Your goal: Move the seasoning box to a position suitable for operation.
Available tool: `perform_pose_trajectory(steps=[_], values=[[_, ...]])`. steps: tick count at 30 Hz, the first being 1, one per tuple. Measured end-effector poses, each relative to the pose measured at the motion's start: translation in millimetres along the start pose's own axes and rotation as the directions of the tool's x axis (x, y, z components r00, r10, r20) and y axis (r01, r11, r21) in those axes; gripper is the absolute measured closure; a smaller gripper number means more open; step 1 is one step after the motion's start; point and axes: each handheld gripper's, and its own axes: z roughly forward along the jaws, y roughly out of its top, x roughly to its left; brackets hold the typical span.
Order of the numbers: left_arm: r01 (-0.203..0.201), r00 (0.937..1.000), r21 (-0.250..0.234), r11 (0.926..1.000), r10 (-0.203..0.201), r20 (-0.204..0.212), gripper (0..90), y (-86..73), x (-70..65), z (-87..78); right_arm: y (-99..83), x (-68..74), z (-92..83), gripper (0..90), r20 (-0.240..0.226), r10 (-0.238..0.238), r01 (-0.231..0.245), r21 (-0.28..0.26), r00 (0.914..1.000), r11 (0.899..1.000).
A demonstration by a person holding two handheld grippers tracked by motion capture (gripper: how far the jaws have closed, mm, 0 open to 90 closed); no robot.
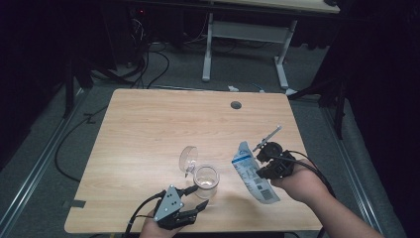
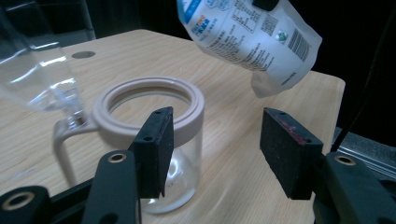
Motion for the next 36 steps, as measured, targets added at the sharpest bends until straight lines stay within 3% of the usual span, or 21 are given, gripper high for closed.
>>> perform_pose_trajectory(steps=[13, 30, 36], values=[[-0.009, 0.9980, 0.043, 0.9990, 0.006, 0.063, 42.6, -21.6, -17.2, 28.1, 4.6, 5.0, -2.7, 89.8, -0.020, 0.005, -0.005, 0.005, 0.9998, 1.000], [-0.012, 0.9952, 0.072, 0.9973, 0.005, 0.097, 40.2, -43.8, -24.2, 48.8, 9.2, 18.8, -13.9, 89.8, -0.034, -0.016, 0.016, -0.012, 0.9993, 1.000], [-0.015, 0.9949, 0.060, 0.9981, 0.009, 0.100, 38.3, -47.5, -24.5, 53.5, 12.6, 24.5, -16.2, 89.9, -0.039, -0.026, 0.026, -0.015, 0.9989, 1.000]])
